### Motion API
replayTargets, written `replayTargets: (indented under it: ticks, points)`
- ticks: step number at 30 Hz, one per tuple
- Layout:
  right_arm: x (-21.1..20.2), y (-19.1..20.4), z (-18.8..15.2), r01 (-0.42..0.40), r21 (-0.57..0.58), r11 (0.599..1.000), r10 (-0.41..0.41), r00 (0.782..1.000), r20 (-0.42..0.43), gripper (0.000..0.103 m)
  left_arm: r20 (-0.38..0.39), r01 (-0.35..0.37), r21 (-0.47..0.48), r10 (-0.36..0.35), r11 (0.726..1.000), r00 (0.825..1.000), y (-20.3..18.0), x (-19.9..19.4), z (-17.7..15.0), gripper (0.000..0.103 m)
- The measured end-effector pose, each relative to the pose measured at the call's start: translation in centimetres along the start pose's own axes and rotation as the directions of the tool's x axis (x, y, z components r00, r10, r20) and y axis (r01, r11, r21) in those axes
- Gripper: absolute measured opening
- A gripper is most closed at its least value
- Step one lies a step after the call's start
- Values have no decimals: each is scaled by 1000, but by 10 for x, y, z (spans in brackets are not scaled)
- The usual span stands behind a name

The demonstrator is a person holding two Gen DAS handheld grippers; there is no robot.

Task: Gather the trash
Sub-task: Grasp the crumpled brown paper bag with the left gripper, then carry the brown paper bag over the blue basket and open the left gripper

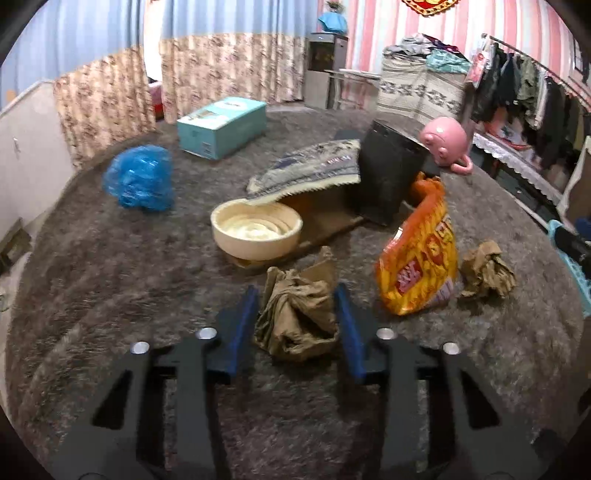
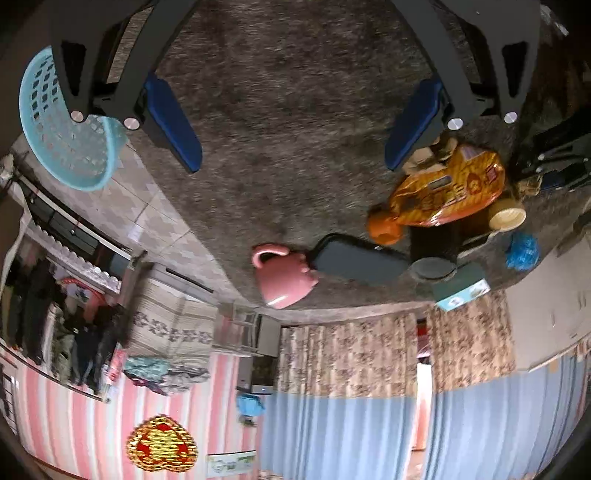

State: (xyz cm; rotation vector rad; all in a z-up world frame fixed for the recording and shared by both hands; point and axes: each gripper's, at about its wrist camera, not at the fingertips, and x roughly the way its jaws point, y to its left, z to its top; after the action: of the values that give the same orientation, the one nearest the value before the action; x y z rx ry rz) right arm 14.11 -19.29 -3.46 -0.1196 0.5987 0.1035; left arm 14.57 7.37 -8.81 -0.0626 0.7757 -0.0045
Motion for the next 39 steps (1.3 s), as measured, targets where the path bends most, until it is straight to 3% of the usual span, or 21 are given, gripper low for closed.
replayTargets:
  ticks: [3, 9, 18, 21, 25, 30, 39]
  points:
    - [4, 16, -2, -34, -26, 999, 34, 999, -15, 97, 23, 10, -17, -9, 1000, 1000, 5, -8, 0, 40]
    - [13, 48, -7, -105, -61, 993, 102, 994, -44, 97, 78, -39, -13, 40, 999, 996, 21, -31, 5, 40]
    - [42, 68, -14, -136, -85, 987, 125, 984, -126, 95, 81, -66, -47, 69, 997, 994, 46, -32, 7, 40]
    - [47, 68, -15, -183, -60, 981, 173, 975, -142, 79, 85, -58, -54, 62, 997, 994, 48, -32, 8, 40]
    - [44, 70, -14, -261, -52, 964, 251, 957, -144, 51, 90, -55, -44, 59, 997, 994, 44, -32, 8, 40]
    - [29, 52, -6, -231, -40, 972, 226, 969, -101, 48, 97, -49, -27, 51, 998, 994, 30, -34, 9, 40]
    - [-9, -31, 11, -19, 35, 999, 19, 1000, -3, 48, 145, -13, 32, 8, 999, 989, -12, -42, 29, 40]
